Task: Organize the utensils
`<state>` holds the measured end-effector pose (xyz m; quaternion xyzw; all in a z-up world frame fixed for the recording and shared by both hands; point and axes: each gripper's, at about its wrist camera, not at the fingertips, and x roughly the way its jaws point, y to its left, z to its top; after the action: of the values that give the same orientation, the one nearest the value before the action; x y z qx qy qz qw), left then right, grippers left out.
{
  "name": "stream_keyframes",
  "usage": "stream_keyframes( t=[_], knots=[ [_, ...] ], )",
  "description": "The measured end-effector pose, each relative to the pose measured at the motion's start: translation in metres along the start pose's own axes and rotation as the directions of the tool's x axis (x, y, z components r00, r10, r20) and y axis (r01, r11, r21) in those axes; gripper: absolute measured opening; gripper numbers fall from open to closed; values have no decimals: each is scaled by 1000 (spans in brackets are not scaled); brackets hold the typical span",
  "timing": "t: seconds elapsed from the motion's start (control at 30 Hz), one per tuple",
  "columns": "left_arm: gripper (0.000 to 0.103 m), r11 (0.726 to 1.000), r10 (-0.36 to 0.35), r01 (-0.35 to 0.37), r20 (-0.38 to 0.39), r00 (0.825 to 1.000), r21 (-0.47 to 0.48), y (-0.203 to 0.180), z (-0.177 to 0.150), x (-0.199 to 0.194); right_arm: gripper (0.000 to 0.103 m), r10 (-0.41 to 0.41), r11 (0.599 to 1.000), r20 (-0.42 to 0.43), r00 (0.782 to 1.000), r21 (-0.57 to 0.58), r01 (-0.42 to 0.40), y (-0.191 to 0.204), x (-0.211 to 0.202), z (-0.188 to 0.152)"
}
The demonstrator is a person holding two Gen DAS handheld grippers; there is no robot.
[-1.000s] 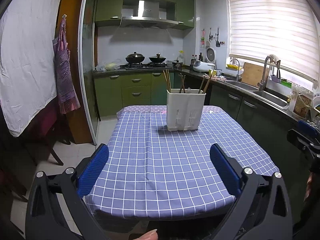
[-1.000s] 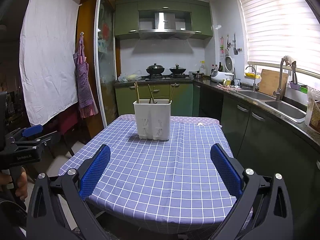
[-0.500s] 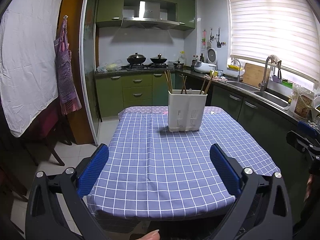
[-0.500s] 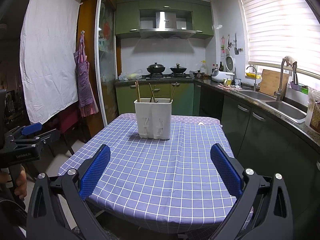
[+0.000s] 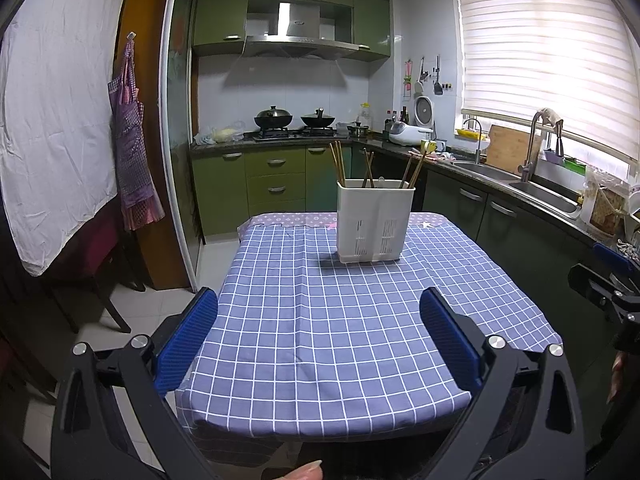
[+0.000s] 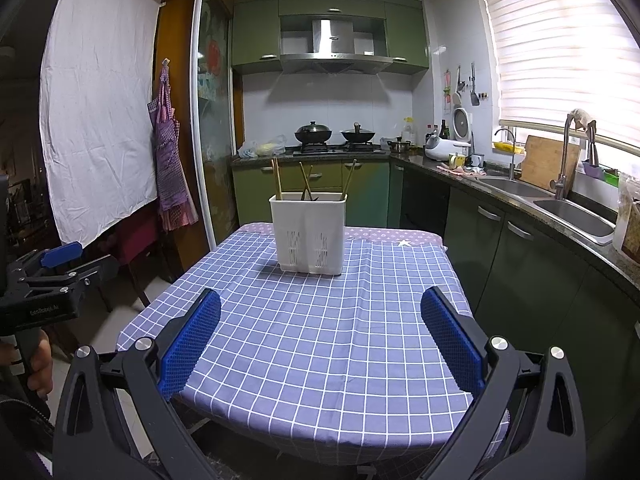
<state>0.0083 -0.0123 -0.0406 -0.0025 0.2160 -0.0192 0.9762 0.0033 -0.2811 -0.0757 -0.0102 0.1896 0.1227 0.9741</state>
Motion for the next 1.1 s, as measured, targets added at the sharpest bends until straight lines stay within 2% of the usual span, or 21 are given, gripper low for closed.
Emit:
stream_keyframes(
  t=[0.8, 1.1],
  knots=[
    [96, 1000, -15, 15, -4, 1000, 0, 3, 3, 1, 98, 4, 1000, -17, 1000, -13, -4, 4, 6, -1],
    [96, 998, -64, 64, -26, 998, 4, 0, 2, 7, 98, 6, 1000, -23, 1000, -16, -6, 4, 9, -4]
  ],
)
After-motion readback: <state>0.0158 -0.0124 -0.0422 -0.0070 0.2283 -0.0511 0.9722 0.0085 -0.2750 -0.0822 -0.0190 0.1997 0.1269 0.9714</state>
